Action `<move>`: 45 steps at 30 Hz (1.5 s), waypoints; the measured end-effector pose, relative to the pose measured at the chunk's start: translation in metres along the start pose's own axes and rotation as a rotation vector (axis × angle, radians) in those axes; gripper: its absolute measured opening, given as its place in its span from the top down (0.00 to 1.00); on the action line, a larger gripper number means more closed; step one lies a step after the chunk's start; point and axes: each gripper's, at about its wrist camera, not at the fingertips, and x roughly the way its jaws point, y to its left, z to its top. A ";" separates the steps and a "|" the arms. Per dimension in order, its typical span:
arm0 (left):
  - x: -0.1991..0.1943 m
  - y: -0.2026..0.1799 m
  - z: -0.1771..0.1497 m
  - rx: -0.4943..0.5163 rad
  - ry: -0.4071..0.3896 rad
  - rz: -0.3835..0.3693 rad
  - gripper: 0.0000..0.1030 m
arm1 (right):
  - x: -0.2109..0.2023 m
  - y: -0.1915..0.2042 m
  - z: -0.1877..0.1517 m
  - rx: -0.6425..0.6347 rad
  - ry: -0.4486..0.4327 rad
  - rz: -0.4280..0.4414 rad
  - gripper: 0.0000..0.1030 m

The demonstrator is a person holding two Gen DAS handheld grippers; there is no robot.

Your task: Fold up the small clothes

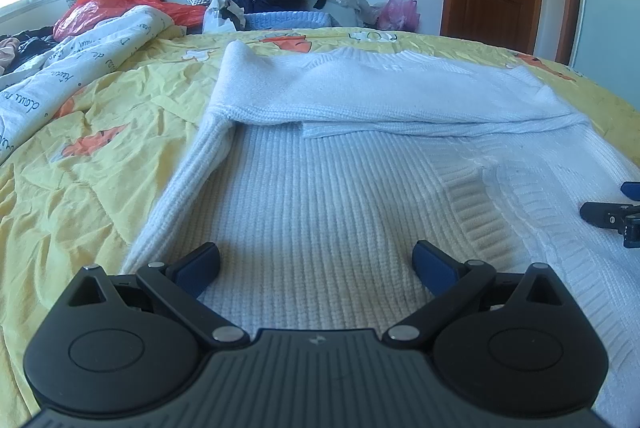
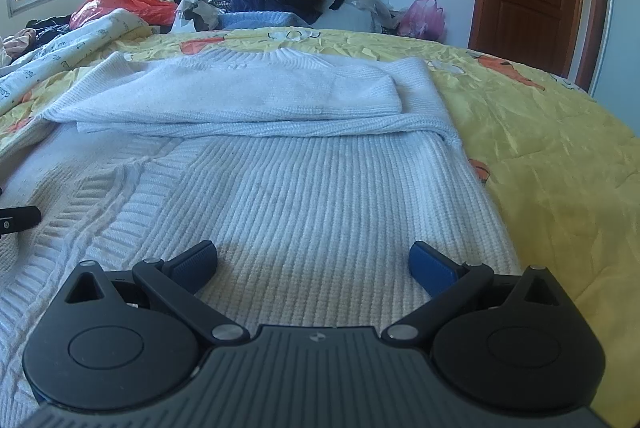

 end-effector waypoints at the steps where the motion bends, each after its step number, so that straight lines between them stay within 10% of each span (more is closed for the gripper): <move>1: 0.000 -0.001 0.000 0.002 0.001 0.004 0.00 | 0.000 -0.001 0.000 0.002 0.001 0.000 0.02; 45: -0.118 0.017 -0.075 0.019 0.011 0.075 0.00 | -0.169 -0.020 -0.085 0.016 -0.053 0.115 0.00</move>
